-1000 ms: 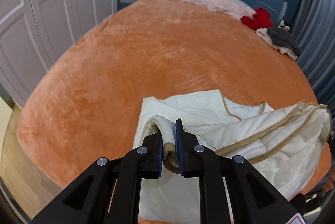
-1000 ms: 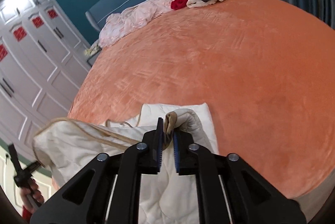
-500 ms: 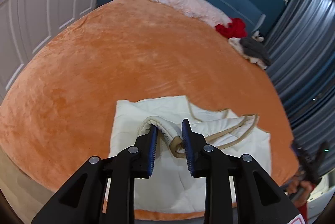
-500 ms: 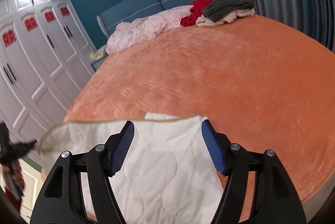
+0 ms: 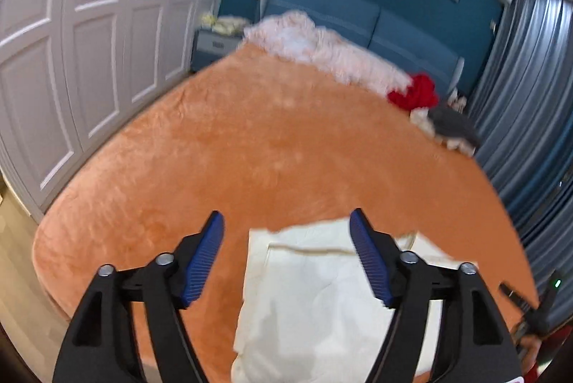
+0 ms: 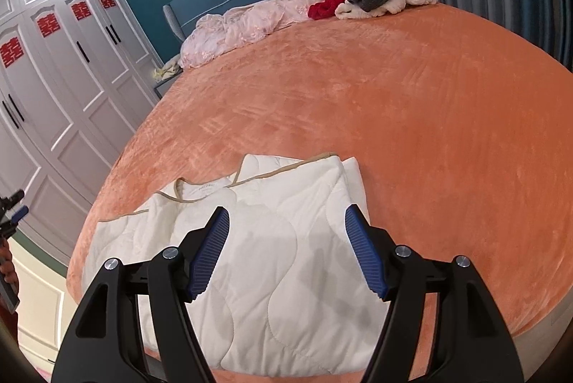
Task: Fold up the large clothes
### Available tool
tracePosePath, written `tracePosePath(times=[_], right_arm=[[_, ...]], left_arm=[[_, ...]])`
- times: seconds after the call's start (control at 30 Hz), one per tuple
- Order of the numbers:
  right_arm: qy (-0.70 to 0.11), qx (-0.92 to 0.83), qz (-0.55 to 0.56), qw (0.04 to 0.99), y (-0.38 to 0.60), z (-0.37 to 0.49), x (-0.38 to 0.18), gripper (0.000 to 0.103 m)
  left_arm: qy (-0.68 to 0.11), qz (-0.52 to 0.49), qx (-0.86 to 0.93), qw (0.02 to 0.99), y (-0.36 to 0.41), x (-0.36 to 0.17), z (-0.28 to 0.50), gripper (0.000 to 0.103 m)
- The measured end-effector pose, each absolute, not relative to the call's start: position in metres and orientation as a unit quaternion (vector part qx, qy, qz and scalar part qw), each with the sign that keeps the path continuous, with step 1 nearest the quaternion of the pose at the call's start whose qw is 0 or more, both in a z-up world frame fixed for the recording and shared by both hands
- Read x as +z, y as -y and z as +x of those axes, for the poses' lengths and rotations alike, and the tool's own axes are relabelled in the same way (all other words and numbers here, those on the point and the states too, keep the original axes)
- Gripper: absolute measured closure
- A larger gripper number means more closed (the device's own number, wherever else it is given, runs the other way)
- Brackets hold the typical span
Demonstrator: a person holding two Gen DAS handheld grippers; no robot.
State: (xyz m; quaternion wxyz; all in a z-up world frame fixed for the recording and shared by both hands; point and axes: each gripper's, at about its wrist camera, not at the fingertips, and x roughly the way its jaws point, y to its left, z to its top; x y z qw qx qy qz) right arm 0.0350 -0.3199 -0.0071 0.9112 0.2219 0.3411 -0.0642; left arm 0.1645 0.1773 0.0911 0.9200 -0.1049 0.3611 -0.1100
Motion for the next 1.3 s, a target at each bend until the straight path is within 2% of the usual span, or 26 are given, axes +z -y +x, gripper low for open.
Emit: tracePosePath(times=[0.03,0.37,0.47,0.5,0.53,0.57,0.6,0.63,0.8,0.9,1.13,1.3], right_arm=[[-0.343,-0.066,0.222,0.91,0.321,0.037,-0.009,0.032],[-0.4,-0.085,0.226,0.884,0.346,0.098,-0.048,0.032],[-0.414,-0.08,0.23,0.877,0.346,0.115,-0.06,0.032],[-0.417,-0.074,0.232,0.875,0.345,0.118,-0.063,0.039],[-0.425,-0.067,0.235,0.872,0.344,0.125,-0.067,0.053],[-0.429,-0.062,0.233,0.87,0.343,0.129,-0.069,0.064],[-0.432,-0.055,0.232,0.87,0.342,0.133,-0.069,0.09],[-0.426,-0.053,0.229,0.874,0.341,0.134,-0.065,0.094],[-0.35,-0.065,0.236,0.904,0.348,0.134,-0.025,0.096],[-0.341,-0.09,0.232,0.907,0.354,0.15,-0.023,0.096],[-0.415,-0.138,0.206,0.875,0.35,0.177,-0.09,0.096],[-0.429,-0.137,0.205,0.869,0.351,0.177,-0.118,0.094]], left_arm=[[-0.378,-0.102,-0.113,0.913,-0.174,0.078,0.171,0.029],[-0.487,-0.091,-0.121,0.86,-0.14,-0.036,0.237,0.029],[-0.509,-0.091,-0.128,0.846,-0.133,-0.055,0.251,0.036],[-0.512,-0.093,-0.131,0.844,-0.131,-0.057,0.255,0.049],[-0.515,-0.092,-0.134,0.841,-0.129,-0.059,0.258,0.064],[-0.516,-0.088,-0.129,0.842,-0.129,-0.06,0.26,0.072],[-0.513,-0.086,-0.128,0.844,-0.129,-0.058,0.262,0.091],[-0.509,-0.088,-0.127,0.847,-0.13,-0.054,0.263,0.096],[-0.45,-0.106,-0.124,0.878,-0.134,-0.018,0.271,0.097],[-0.439,-0.105,-0.109,0.886,-0.128,-0.013,0.288,0.097],[-0.494,-0.056,-0.051,0.866,-0.103,-0.081,0.324,0.097],[-0.504,-0.063,-0.041,0.861,-0.11,-0.12,0.325,0.092]])
